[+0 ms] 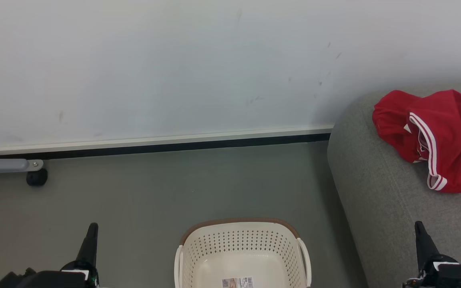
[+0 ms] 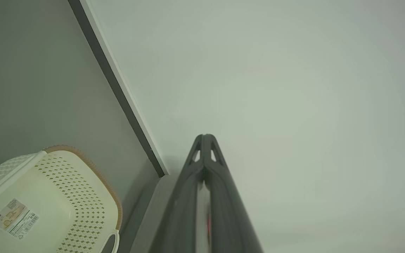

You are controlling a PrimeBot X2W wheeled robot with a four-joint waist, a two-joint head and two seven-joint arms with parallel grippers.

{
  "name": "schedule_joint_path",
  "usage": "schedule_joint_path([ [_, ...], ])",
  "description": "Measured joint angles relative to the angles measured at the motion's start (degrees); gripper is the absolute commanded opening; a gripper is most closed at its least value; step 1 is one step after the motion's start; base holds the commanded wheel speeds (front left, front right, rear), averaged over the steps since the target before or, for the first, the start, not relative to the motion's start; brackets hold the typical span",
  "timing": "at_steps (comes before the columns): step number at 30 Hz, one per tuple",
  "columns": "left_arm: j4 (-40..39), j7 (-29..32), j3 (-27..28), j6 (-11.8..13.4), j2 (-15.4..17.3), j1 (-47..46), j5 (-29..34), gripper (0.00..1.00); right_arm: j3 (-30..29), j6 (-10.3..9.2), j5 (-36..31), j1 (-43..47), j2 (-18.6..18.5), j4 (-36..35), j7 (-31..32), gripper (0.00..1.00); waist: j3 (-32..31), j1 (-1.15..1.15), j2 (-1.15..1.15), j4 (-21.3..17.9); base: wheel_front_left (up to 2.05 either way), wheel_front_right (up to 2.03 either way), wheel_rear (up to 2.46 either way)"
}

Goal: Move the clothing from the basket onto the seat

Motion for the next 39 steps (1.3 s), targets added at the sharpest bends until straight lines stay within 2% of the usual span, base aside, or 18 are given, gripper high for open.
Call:
schedule_joint_path([
  [9,0.47,1.51,0.67,-0.96,-0.4,-1.35,-5.72,0.0,-1.49,0.99,5.43,-1.55,0.48,1.03,1.43,0.0,0.33,0.0,0.0,0.13,0.0,0.0,0.0],
  [39,0.57,1.51,0.69,-0.96,-0.43,-1.35,-5.86,0.0,-1.51,1.13,5.44,-1.8,0.52,1.04,1.43,0.0,0.33,0.0,0.0,0.13,0.0,0.0,0.0],
])
